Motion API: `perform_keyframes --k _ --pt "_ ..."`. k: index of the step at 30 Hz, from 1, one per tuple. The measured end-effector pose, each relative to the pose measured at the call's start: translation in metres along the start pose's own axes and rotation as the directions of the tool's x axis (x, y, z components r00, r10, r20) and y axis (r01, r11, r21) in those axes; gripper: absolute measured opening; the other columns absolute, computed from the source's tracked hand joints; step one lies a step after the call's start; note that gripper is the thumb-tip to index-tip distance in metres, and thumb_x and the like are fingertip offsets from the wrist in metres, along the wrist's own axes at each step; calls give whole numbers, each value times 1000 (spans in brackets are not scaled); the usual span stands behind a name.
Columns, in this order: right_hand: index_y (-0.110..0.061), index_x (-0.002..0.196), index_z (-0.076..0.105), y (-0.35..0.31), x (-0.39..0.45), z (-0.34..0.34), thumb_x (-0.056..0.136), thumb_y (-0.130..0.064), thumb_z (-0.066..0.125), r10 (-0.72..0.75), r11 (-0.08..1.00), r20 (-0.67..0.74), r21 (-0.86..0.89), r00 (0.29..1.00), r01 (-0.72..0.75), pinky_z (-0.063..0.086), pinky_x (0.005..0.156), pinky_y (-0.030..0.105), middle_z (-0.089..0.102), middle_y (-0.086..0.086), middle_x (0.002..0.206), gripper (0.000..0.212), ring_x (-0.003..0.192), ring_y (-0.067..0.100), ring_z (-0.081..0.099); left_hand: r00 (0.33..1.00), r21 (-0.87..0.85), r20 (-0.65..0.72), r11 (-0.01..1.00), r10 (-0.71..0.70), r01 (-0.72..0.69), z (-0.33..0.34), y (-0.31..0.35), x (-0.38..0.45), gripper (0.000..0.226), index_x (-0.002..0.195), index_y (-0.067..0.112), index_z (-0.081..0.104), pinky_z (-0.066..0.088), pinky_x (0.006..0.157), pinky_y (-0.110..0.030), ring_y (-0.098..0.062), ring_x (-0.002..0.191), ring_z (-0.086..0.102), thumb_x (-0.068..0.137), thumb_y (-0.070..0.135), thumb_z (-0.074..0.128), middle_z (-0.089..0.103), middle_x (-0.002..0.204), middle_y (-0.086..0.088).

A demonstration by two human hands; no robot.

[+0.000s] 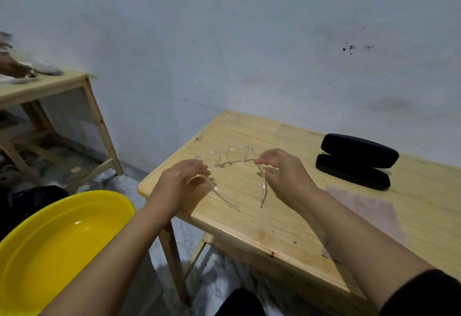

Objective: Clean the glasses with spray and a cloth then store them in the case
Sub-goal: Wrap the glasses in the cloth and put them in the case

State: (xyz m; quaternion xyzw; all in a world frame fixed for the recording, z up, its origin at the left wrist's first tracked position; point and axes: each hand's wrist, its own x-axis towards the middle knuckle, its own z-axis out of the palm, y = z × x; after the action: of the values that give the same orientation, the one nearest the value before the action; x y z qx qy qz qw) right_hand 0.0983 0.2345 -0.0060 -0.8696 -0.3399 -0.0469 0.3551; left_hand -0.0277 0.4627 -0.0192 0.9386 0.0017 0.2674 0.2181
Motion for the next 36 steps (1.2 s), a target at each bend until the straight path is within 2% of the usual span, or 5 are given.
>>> perform_keyframes --k 4,8,13,22,36 --pt "-15 93 73 -1 3 5 79 -1 65 -36 999 -69 13 997 37 50 86 25 59 -7 103 21 96 12 59 998 -2 -62 1000 -7 7 5 -3 4 18 93 14 74 42 94 -25 -19 102 63 78 5 70 70 108 -6" --pt "-11 91 73 -9 4 -5 83 1 62 28 986 -153 169 988 -1 44 72 3 64 -4 96 18 88 10 62 986 -83 -164 997 -17 4 4 2 13 21 94 14 73 40 88 -4 -7 91 65 77 3 70 72 100 -1" --pt "-13 93 73 -11 -10 -36 85 -7 64 147 953 -213 293 966 -80 46 78 5 67 -11 89 14 81 -11 62 968 -281 -229 959 -108 40 5 32 26 19 98 16 71 43 78 0 12 85 60 81 8 68 68 92 13" --pt "-17 93 71 17 -93 -122 83 -8 65 351 893 -371 410 860 -187 48 67 5 70 -9 80 14 70 -6 66 978 -662 -11 735 -210 150 51 129 42 14 90 23 72 48 73 -7 6 80 65 82 12 68 71 86 16" --pt "-13 88 71 68 -170 -154 83 -3 64 590 755 -425 591 687 -283 55 68 15 70 6 78 14 71 12 64 969 -676 211 697 -125 238 117 207 39 18 89 29 71 49 71 -11 1 84 64 85 13 64 71 87 14"
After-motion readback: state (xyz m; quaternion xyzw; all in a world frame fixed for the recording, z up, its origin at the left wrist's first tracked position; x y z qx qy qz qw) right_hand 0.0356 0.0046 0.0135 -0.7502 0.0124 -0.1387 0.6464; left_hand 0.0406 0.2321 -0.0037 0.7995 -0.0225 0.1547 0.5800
